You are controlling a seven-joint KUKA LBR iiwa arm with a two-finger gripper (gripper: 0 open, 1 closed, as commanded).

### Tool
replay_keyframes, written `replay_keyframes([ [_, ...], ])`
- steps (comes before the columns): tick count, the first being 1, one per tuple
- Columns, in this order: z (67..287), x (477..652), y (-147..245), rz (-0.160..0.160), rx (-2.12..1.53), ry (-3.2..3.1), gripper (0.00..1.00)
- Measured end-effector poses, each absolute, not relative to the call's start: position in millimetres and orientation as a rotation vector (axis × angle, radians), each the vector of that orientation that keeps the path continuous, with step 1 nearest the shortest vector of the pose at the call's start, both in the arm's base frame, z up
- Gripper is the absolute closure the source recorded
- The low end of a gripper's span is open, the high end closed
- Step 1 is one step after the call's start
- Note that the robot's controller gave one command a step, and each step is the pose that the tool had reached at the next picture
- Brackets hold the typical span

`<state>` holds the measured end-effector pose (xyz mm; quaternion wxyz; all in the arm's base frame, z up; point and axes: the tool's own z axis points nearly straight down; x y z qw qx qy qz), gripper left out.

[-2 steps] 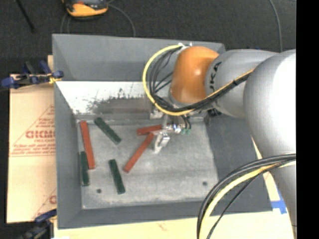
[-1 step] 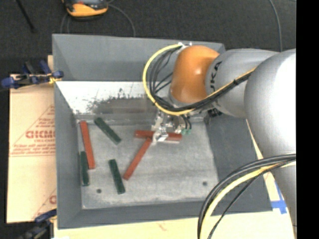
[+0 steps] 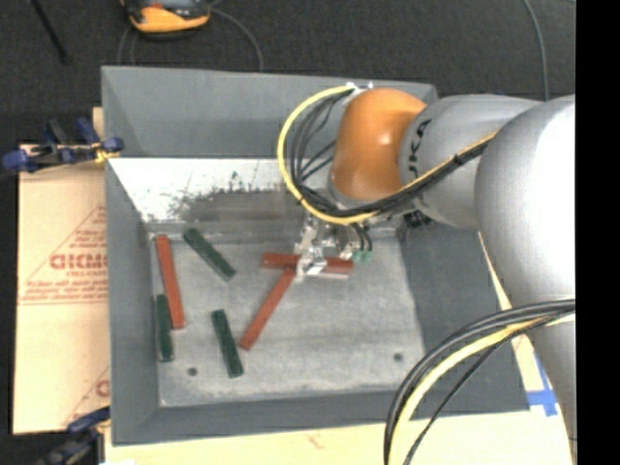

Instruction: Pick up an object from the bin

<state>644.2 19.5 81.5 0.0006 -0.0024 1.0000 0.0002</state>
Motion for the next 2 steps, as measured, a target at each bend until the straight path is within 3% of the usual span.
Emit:
replay_keyframes([
  [2, 101.6, 640.5, 19.0, -0.001, -0.009, 3.143, 1.0],
])
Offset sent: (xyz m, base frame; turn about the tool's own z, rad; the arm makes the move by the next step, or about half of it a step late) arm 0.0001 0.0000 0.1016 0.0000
